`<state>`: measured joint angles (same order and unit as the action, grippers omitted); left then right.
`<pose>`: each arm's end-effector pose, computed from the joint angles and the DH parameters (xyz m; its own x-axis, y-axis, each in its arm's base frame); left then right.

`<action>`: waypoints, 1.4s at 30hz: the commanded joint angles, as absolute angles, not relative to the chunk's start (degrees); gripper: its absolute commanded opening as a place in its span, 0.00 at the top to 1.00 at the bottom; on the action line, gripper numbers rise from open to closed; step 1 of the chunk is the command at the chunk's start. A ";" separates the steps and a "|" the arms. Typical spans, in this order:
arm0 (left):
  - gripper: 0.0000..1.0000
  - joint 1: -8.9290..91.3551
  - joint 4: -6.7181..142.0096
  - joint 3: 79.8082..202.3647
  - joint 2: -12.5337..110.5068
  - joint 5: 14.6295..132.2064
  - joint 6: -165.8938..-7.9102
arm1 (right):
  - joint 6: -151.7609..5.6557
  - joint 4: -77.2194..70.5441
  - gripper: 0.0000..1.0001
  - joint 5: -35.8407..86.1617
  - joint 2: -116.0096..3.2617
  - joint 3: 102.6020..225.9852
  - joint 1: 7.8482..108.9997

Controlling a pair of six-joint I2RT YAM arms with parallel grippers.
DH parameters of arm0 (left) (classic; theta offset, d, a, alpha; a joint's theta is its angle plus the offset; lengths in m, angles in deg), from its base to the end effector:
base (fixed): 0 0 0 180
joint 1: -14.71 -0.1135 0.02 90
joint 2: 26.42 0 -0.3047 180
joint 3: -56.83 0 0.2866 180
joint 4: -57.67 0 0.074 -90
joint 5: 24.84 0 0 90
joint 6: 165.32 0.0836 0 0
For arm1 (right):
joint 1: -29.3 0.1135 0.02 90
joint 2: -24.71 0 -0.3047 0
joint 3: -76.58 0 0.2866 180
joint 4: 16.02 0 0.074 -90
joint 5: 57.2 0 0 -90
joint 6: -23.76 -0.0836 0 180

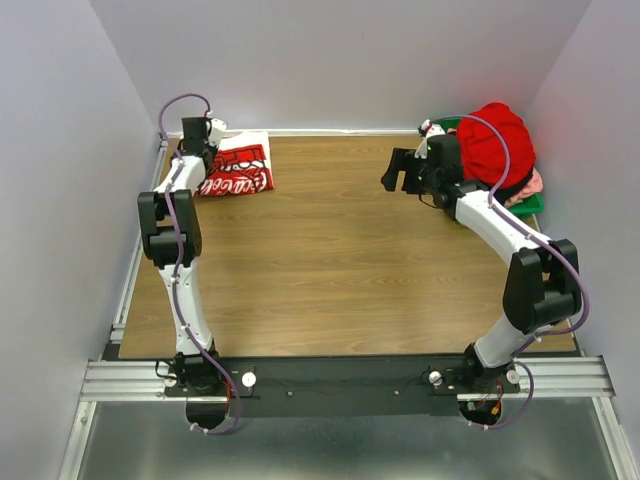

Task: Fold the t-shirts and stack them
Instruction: Neatly place the folded tshirt to the corner

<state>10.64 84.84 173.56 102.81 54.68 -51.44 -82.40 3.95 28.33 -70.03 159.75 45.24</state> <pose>0.6101 0.0587 0.1878 -0.6670 0.3516 -0.6568 0.0663 0.9061 0.4178 0.4406 0.1326 0.2774 -0.5771 0.1237 -0.8073 -0.1843 0.9432 0.2764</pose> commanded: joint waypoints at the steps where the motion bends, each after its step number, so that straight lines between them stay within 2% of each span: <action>1: 1.00 7.95 84.08 174.57 105.06 54.43 -43.16 | -80.92 4.86 0.06 29.99 -68.11 158.80 45.38; 11: 1.00 4.43 82.49 176.49 106.74 53.73 -38.15 | -81.79 4.77 0.06 28.06 -69.16 158.71 45.29; 16: 1.00 2.94 84.86 177.90 106.82 56.89 -38.93 | -81.97 4.77 0.05 27.70 -69.69 158.97 45.38; 31: 1.00 0.65 85.04 179.92 105.59 53.83 -42.71 | -81.97 4.86 0.05 26.74 -70.39 158.97 45.38; 32: 0.93 0.30 85.13 180.27 105.16 53.91 -44.37 | -81.88 4.86 0.05 26.74 -70.30 158.97 45.38; 34: 0.63 -0.66 85.31 181.06 104.72 54.52 -46.22 | -81.71 4.86 0.05 27.00 -70.04 158.97 45.38; 36: 0.41 -0.93 85.39 180.98 103.40 55.05 -48.42 | -81.71 4.86 0.05 27.09 -69.86 158.97 45.38; 42: 0.36 -1.02 82.33 176.68 96.91 54.52 -53.60 | -81.71 4.86 0.05 26.82 -68.90 158.80 45.38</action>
<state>-0.93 85.24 178.52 103.86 55.51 -48.69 -82.07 3.99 27.79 -69.68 159.49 45.24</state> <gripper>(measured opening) 0.637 0.950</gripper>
